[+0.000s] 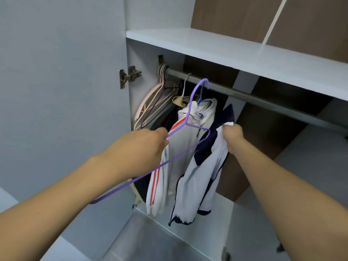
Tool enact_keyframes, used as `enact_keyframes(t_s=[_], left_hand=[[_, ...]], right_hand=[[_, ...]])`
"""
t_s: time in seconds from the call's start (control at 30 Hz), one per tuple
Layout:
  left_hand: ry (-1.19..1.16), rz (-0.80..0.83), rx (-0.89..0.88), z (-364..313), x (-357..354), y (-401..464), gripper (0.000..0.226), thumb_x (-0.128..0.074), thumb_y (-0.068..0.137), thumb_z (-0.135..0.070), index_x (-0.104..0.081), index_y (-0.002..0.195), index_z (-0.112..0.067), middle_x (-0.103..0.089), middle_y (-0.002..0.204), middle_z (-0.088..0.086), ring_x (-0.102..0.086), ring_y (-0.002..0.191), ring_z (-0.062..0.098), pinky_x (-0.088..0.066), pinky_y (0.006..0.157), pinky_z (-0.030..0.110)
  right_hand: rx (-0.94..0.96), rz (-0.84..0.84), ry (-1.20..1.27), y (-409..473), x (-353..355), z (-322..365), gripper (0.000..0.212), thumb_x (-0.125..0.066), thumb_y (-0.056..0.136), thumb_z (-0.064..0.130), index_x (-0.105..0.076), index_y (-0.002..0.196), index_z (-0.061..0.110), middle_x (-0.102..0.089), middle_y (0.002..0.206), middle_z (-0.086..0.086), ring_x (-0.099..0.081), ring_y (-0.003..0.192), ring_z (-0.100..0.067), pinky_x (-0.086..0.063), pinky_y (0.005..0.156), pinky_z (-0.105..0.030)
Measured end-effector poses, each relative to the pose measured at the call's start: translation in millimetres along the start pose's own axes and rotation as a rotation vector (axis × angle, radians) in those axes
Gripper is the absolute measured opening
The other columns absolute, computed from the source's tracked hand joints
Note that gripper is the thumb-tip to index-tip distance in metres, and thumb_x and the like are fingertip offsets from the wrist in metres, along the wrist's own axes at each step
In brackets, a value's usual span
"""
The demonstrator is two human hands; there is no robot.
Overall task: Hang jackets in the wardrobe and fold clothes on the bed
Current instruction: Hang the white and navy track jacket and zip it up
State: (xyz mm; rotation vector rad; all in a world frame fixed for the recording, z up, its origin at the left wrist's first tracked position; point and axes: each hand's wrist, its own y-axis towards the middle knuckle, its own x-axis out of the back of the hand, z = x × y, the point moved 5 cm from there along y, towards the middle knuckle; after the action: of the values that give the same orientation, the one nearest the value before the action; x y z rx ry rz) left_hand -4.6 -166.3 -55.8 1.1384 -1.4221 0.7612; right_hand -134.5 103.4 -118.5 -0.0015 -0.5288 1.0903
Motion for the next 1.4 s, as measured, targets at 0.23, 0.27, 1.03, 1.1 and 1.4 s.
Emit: enact_keyframes(t_s=[0.23,0.27,1.03,1.1,1.4], left_hand=[[0.009,0.044,-0.092,-29.1,3.2,-2.4,0.022,-0.033,0.103,-0.037,-0.043,0.09,-0.022,-0.054,0.068,0.001,-0.053,0.059,0.022,-0.039,0.05,0.032],[0.014,0.037,-0.101,-32.3,1.3,1.7,0.022,-0.034,0.103,-0.036,-0.045,0.092,-0.021,-0.054,0.069,0.001,-0.053,0.06,0.022,-0.039,0.051,0.033],[-0.757,-0.21,-0.393,-82.8,-78.2,52.1,0.03,-0.036,0.103,-0.035,-0.05,0.09,-0.011,-0.052,0.066,0.001,-0.048,0.058,0.019,-0.044,0.057,0.037],[-0.998,-0.069,-0.3,-85.8,-89.1,60.5,0.028,-0.037,0.103,-0.033,-0.052,0.091,-0.013,-0.05,0.071,0.001,-0.045,0.064,0.016,-0.042,0.062,0.032],[-1.016,0.78,0.102,-71.4,-178.3,71.5,0.052,-0.07,0.089,-0.019,-0.05,0.136,-0.015,-0.058,0.133,-0.001,-0.055,0.121,0.015,-0.042,0.102,0.026]], right_hand=[[0.074,-0.029,0.076,-0.4,43.4,-5.7,0.012,-0.056,0.093,0.009,-0.065,0.101,0.012,-0.065,0.096,-0.008,-0.061,0.093,-0.03,-0.047,0.068,-0.029],[0.081,-0.018,0.076,-3.2,46.3,-5.5,0.018,-0.056,0.093,0.011,-0.064,0.109,0.01,-0.065,0.094,-0.009,-0.061,0.086,-0.027,-0.046,0.063,-0.028],[1.091,-0.215,-0.865,-88.1,84.2,39.0,0.016,-0.066,0.081,0.016,-0.05,0.083,0.015,-0.051,0.087,-0.005,-0.051,0.09,-0.032,-0.036,0.08,-0.039],[1.049,-0.15,-0.843,-80.2,87.9,41.3,0.024,-0.062,0.083,0.012,-0.041,0.075,0.019,-0.047,0.079,-0.002,-0.045,0.078,-0.025,-0.03,0.07,-0.034],[1.088,-0.17,-0.697,-74.3,112.6,37.1,0.007,-0.049,0.077,0.023,-0.046,0.075,0.017,-0.045,0.079,0.002,-0.037,0.077,-0.021,-0.017,0.071,-0.027]])
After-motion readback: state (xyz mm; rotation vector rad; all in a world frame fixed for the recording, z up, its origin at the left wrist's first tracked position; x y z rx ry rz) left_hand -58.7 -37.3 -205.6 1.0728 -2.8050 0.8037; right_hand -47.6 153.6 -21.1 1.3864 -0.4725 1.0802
